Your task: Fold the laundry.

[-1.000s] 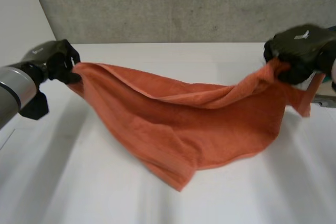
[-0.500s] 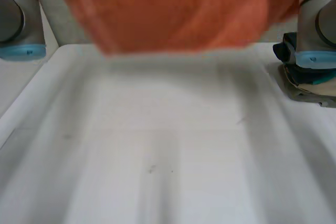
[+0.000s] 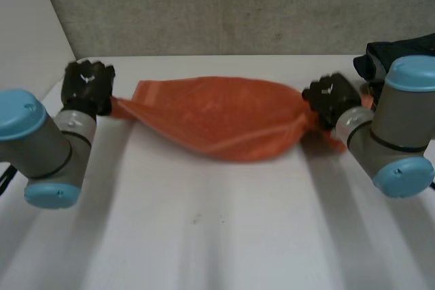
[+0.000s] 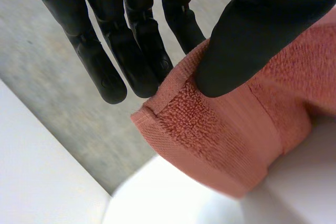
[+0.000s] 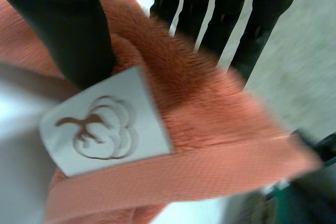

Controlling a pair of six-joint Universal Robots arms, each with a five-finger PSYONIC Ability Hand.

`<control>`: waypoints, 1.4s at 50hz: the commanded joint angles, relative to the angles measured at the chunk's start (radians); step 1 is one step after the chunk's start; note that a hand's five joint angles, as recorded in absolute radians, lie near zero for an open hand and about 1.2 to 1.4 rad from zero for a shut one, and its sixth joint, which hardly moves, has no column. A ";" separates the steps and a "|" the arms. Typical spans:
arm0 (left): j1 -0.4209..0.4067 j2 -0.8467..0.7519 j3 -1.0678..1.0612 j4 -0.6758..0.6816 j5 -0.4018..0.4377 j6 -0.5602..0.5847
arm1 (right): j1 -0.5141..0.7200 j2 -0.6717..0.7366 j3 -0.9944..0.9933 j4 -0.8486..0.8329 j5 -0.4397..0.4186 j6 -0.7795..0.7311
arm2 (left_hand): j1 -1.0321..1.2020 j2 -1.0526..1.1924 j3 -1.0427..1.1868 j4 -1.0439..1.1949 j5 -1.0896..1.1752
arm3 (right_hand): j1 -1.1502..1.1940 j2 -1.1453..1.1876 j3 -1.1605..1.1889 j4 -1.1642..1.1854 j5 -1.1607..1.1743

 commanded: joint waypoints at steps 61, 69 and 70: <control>0.235 0.600 0.094 -0.541 0.178 0.002 | -0.284 -0.530 -0.238 0.592 -0.175 0.161 | 0.239 0.199 0.201 0.195 0.249 | 0.496 0.498 0.493 0.487 0.490; 0.359 0.640 0.137 -0.709 0.293 0.006 | -0.279 -0.583 -0.218 0.634 -0.135 0.025 | 0.239 0.199 0.201 0.195 0.249 | 0.496 0.498 0.493 0.487 0.490; 0.373 0.608 0.131 -0.717 0.310 0.012 | -0.273 -0.575 -0.213 0.640 -0.103 -0.003 | 0.239 0.199 0.201 0.195 0.249 | 0.496 0.498 0.493 0.487 0.490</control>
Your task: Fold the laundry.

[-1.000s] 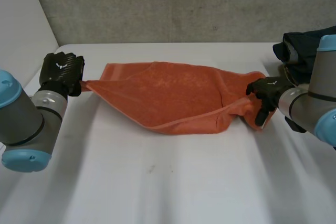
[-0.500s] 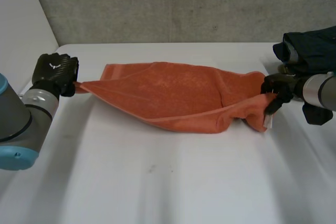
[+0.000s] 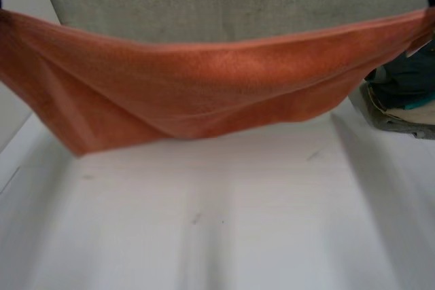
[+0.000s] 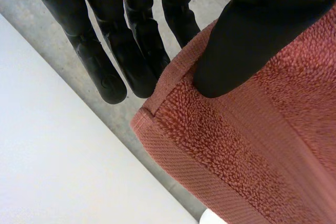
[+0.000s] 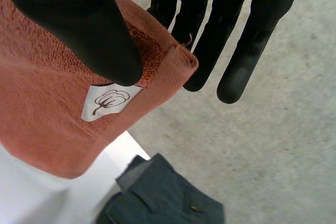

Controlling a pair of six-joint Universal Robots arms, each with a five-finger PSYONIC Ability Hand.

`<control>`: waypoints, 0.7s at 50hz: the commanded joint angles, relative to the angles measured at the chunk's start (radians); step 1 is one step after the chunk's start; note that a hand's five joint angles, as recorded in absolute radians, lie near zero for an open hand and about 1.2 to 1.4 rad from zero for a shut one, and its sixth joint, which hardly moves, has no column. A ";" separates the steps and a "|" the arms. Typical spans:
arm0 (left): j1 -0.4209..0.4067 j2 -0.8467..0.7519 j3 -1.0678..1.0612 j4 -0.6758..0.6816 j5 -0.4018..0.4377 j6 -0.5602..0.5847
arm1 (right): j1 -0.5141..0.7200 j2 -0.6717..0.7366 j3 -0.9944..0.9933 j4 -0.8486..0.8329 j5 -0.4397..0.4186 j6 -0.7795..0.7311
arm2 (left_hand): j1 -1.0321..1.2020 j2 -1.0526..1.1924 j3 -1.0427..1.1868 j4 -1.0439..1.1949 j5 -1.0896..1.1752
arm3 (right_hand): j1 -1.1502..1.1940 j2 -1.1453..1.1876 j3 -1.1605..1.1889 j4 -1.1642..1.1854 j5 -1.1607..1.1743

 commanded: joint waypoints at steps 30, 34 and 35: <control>-0.147 -0.725 0.609 0.771 -0.211 0.169 | 0.270 0.571 -0.310 -1.101 0.500 -0.174 | 0.239 0.199 0.200 0.195 0.249 | 0.276 0.222 0.212 0.200 0.236; -0.144 -0.716 0.595 0.710 -0.210 0.115 | 0.271 0.572 -0.297 -1.085 0.501 -0.148 | 0.239 0.199 0.200 0.195 0.249 | 0.276 0.222 0.212 0.200 0.236; -0.144 -0.716 0.584 0.689 -0.207 0.103 | 0.271 0.571 -0.286 -1.075 0.500 -0.140 | 0.239 0.199 0.200 0.195 0.249 | 0.276 0.222 0.212 0.200 0.236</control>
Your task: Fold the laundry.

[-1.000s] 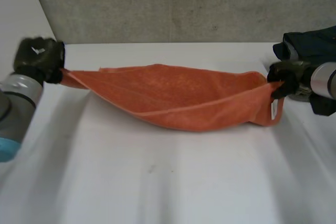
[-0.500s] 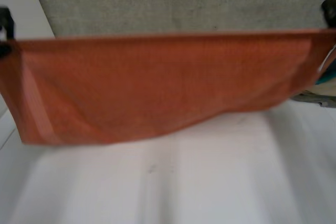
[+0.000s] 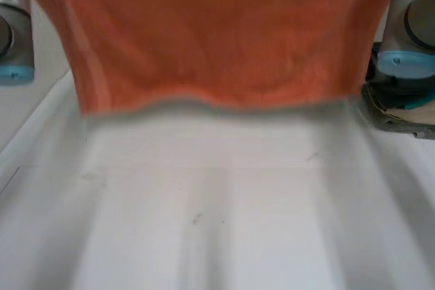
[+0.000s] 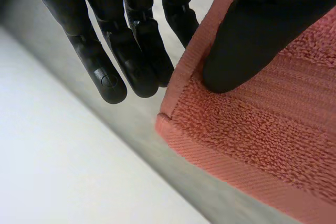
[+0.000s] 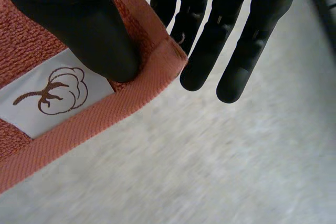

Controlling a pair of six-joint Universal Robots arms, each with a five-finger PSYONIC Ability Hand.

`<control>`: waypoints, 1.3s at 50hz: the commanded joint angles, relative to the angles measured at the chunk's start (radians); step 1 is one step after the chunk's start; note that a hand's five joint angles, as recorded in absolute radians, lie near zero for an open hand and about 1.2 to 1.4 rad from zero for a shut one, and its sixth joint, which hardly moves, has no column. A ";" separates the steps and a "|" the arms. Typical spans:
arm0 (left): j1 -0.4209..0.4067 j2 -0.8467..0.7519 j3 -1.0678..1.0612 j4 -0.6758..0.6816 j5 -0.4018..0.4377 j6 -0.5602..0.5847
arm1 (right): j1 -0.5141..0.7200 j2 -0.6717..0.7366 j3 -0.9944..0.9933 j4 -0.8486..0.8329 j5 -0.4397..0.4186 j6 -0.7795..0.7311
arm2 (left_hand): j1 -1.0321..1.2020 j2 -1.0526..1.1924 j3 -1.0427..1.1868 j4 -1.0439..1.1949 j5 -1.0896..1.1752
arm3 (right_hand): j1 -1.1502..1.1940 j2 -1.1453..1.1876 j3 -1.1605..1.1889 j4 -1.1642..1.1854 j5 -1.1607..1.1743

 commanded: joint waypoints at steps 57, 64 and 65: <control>-0.031 0.141 -0.717 -0.493 0.041 0.315 | -0.079 -0.028 0.564 0.660 -0.147 -0.066 | 0.239 0.198 0.200 0.195 0.249 | 0.276 0.222 0.208 0.199 0.236; -0.074 -0.069 -0.478 -0.447 -0.094 0.300 | -0.077 0.066 0.475 0.519 -0.090 -0.075 | 0.239 0.198 0.200 0.195 0.249 | 0.276 0.222 0.208 0.199 0.236; -0.085 -0.085 -0.461 -0.443 -0.102 0.300 | -0.077 0.073 0.467 0.511 -0.090 -0.074 | 0.239 0.198 0.200 0.195 0.249 | 0.276 0.222 0.208 0.199 0.236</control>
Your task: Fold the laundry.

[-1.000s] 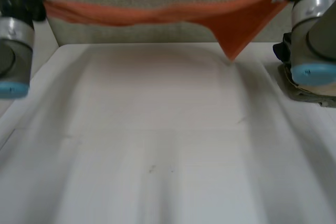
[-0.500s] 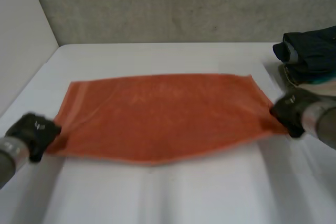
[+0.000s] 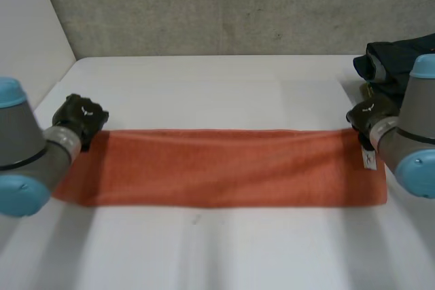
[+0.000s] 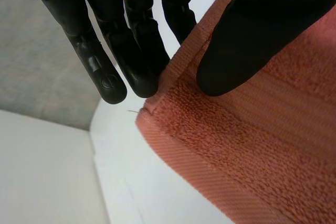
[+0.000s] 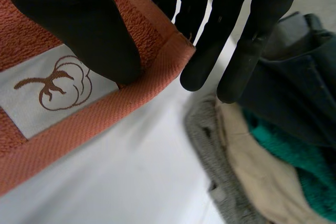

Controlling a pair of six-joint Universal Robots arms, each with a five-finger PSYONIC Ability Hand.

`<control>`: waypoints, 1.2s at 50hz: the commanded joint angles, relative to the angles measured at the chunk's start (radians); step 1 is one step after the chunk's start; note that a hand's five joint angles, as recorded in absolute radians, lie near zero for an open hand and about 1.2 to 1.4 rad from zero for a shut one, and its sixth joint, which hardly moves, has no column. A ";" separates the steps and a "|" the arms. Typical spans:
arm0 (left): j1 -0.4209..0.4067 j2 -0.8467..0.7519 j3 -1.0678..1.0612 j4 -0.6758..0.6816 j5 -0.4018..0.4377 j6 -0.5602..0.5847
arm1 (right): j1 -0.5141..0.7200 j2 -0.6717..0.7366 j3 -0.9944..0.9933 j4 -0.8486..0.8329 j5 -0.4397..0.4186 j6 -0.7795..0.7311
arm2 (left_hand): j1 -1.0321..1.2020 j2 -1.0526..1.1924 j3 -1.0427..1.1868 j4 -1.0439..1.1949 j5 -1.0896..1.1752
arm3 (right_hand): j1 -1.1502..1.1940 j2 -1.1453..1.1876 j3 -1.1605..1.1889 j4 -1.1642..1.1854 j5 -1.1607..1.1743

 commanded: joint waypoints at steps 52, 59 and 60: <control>-0.143 0.072 -0.127 0.149 -0.045 -0.237 | -0.145 -0.177 0.481 -0.219 -0.210 0.209 | -0.983 -1.024 -1.022 -1.027 -0.973 | 0.276 0.222 0.208 0.199 0.232; -0.143 0.078 -0.127 0.149 -0.045 -0.237 | -0.245 -0.185 0.491 -0.219 -0.176 0.189 | -0.983 -1.024 -1.022 -1.027 -0.973 | 0.276 0.222 0.208 0.199 0.232; -0.143 0.084 -0.127 0.149 -0.045 -0.237 | -0.266 -0.188 0.494 -0.218 -0.176 0.183 | -0.983 -1.024 -1.022 -1.027 -0.973 | 0.276 0.222 0.208 0.199 0.232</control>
